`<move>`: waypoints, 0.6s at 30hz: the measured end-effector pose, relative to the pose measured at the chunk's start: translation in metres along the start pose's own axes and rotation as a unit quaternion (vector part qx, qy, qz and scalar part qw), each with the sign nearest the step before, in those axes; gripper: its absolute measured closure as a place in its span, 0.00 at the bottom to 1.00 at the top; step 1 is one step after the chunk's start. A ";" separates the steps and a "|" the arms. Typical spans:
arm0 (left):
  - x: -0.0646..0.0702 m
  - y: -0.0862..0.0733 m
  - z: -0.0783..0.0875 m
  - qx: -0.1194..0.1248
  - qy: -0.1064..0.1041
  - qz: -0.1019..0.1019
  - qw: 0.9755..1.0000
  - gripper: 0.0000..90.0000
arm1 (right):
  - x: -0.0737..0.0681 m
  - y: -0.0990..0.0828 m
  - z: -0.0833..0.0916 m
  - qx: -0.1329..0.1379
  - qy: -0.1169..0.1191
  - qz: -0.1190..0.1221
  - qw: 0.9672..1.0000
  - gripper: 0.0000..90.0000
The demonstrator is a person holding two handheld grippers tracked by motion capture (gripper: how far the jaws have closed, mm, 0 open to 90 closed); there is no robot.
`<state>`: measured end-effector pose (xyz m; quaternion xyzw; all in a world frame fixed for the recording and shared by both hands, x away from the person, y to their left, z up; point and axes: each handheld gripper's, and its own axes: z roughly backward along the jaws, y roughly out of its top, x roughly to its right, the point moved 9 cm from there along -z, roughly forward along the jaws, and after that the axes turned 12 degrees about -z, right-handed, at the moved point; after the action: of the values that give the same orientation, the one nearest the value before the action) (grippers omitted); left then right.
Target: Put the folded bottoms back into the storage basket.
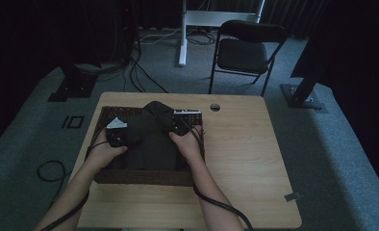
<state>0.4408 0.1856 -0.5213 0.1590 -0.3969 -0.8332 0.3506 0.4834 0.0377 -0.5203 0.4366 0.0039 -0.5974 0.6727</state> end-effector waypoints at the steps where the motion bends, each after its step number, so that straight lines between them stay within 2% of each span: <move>1: -0.001 -0.001 -0.001 -0.002 -0.002 0.001 1.000 0.73 | 0.001 -0.001 -0.001 -0.001 -0.001 -0.003 1.000 0.71; 9: -0.001 -0.010 -0.013 -0.025 0.002 -0.007 1.000 0.73 | 0.012 -0.010 -0.014 -0.018 -0.021 0.001 1.000 0.71; 14: -0.003 -0.014 -0.018 -0.025 -0.008 0.022 0.999 0.73 | 0.017 -0.012 -0.018 -0.029 -0.023 -0.006 0.999 0.70; 18: -0.003 -0.019 -0.024 -0.035 -0.010 0.022 0.999 0.72 | 0.022 -0.017 -0.023 -0.043 -0.032 -0.007 0.999 0.69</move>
<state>0.4466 0.1830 -0.5514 0.1298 -0.3742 -0.8404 0.3700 0.4876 0.0354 -0.5563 0.3879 0.0114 -0.6145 0.6869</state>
